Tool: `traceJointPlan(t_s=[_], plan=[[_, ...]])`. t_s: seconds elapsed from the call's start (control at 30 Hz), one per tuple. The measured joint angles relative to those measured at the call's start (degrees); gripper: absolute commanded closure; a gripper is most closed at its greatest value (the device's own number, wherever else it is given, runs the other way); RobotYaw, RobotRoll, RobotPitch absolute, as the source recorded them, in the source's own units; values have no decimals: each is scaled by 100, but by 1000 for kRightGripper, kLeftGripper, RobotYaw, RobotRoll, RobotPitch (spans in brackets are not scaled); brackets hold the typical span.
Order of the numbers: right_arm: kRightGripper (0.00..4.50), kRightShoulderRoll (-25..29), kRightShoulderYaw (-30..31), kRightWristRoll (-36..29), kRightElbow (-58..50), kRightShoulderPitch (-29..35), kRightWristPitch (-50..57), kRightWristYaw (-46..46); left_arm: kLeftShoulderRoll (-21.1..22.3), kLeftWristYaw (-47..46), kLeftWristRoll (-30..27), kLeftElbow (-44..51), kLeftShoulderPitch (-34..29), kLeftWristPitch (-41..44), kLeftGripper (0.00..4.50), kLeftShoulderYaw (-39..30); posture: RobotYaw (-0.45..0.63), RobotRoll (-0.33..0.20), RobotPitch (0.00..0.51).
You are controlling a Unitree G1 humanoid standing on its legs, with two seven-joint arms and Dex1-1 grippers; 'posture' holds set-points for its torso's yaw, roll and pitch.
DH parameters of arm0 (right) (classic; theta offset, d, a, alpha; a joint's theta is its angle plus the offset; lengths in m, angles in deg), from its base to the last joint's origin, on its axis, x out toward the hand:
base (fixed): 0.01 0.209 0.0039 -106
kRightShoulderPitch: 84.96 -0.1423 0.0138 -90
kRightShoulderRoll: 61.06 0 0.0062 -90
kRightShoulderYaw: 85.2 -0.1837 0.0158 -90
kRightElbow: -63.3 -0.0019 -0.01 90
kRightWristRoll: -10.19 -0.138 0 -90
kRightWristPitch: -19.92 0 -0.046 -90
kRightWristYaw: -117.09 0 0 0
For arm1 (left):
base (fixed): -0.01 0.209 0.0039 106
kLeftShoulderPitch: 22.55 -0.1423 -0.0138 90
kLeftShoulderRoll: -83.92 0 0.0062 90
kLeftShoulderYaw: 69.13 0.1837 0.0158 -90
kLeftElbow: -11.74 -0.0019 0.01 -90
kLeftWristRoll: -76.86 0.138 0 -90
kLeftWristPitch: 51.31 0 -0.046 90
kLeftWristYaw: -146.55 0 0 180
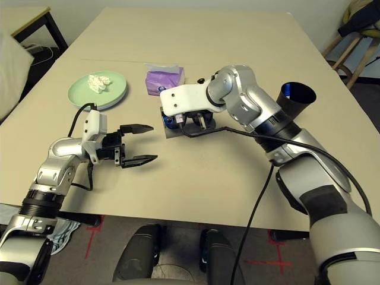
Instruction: Organize and tidy the items on the table.
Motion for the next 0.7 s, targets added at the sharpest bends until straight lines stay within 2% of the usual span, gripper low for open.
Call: traceJointPlan(t_s=[0.3,0.7], plan=[[4094,-436,91,367,1259,-358,-618,-546,42,-7,-8,82,-45,96,0,-27,299,0,110],[4094,-622,91,536,1673,-385,-891,-773,47,-101,-55,253,-72,220,0,-35,302,0,103]])
